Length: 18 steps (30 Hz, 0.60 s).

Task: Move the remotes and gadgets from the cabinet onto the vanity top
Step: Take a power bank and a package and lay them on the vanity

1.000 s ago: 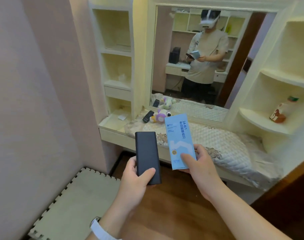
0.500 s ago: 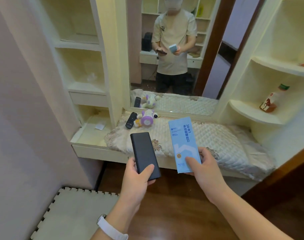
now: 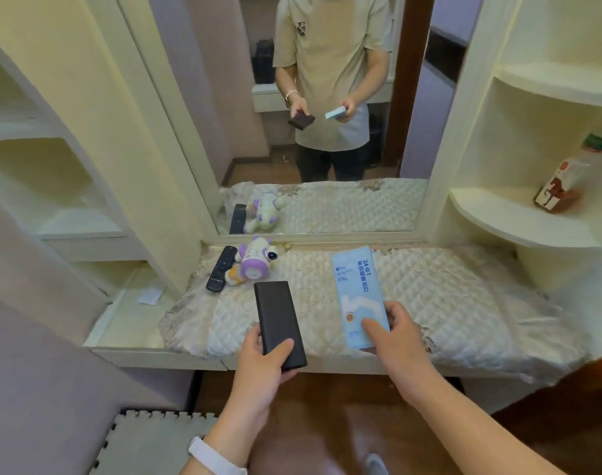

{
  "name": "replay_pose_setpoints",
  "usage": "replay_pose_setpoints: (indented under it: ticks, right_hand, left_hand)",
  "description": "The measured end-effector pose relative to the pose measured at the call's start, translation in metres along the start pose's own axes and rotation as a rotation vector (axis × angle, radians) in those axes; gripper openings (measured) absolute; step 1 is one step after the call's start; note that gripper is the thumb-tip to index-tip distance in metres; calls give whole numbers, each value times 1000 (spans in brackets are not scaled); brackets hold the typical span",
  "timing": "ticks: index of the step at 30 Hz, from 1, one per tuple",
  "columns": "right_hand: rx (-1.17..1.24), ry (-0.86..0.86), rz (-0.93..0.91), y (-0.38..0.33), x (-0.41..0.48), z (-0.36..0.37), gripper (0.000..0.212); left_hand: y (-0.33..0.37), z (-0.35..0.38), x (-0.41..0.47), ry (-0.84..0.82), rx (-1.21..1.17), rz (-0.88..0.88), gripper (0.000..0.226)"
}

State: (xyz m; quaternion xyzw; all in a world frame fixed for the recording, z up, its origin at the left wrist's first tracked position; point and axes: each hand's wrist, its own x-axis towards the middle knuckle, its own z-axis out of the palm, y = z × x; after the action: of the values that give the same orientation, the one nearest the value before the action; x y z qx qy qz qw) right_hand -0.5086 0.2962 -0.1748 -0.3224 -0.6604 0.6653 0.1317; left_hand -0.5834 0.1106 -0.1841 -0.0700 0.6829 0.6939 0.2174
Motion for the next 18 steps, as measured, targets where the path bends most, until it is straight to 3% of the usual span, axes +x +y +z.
replay_pose_setpoints:
  ticks: [8, 18]
  right_hand:
    - [-46, -141, 36, 2, 116, -27, 18]
    - [-126, -255, 170, 39, 178, -3, 18]
  left_hand:
    - [25, 80, 69, 94, 36, -71, 25]
    - [14, 85, 135, 205, 109, -165, 31]
